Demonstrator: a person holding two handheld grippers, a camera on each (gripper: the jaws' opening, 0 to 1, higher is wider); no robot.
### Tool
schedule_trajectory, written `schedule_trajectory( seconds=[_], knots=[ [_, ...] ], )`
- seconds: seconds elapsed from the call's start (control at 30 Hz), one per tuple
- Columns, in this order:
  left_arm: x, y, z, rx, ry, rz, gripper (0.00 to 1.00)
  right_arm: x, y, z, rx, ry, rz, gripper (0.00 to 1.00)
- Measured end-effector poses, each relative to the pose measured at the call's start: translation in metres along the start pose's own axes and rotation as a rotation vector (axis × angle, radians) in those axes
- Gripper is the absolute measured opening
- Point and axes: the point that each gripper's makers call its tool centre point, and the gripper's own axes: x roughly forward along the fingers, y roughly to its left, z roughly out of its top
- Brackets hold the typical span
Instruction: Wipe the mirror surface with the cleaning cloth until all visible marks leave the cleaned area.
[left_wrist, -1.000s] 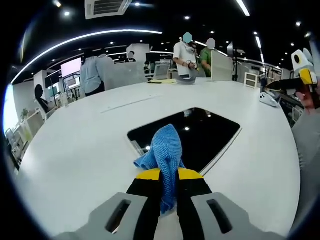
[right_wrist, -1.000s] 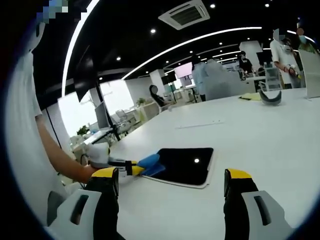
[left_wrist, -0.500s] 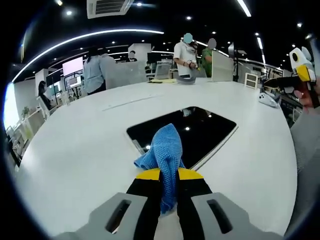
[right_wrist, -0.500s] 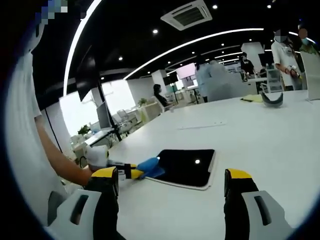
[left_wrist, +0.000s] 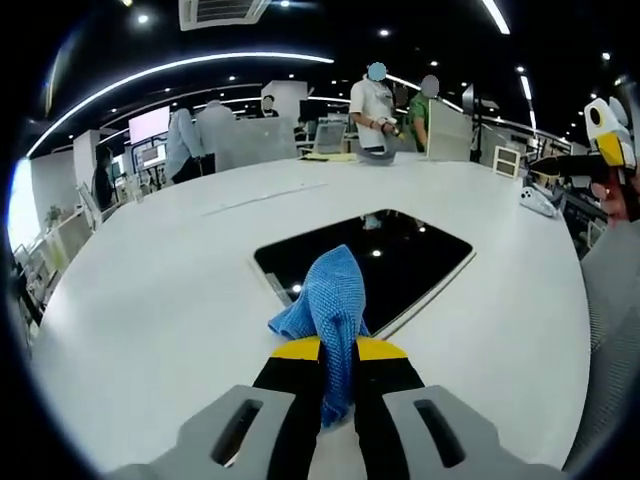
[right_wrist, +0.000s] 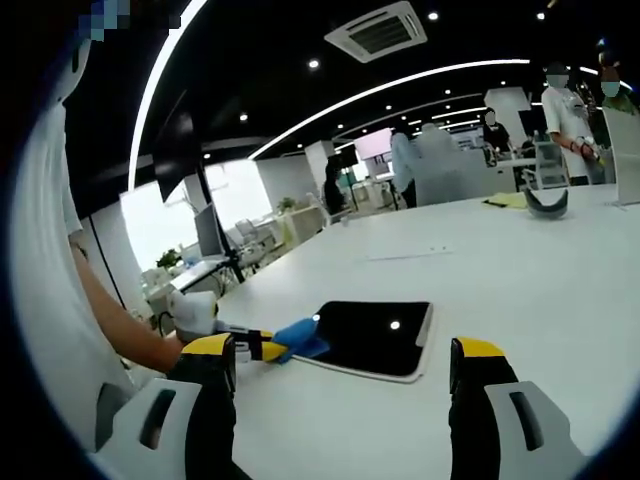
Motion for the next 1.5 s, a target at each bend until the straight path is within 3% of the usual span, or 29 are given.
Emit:
schedule_trajectory(
  seconds=[0.63,1.3,1.5],
  knots=[
    [-0.001,0.003,0.002,0.005,0.019,-0.017,0.07,-0.001,0.0,0.002,-0.004,-0.003,0.001,0.88],
    [-0.026,0.008,0.017,0.007,-0.024,-0.007,0.07,0.001,0.004,-0.002,-0.003,0.005,0.012,0.88],
    [-0.036,0.01,0.015,0.004,-0.024,0.0,0.07,0.002,0.004,-0.003,-0.003,0.008,0.016,0.88]
  ],
)
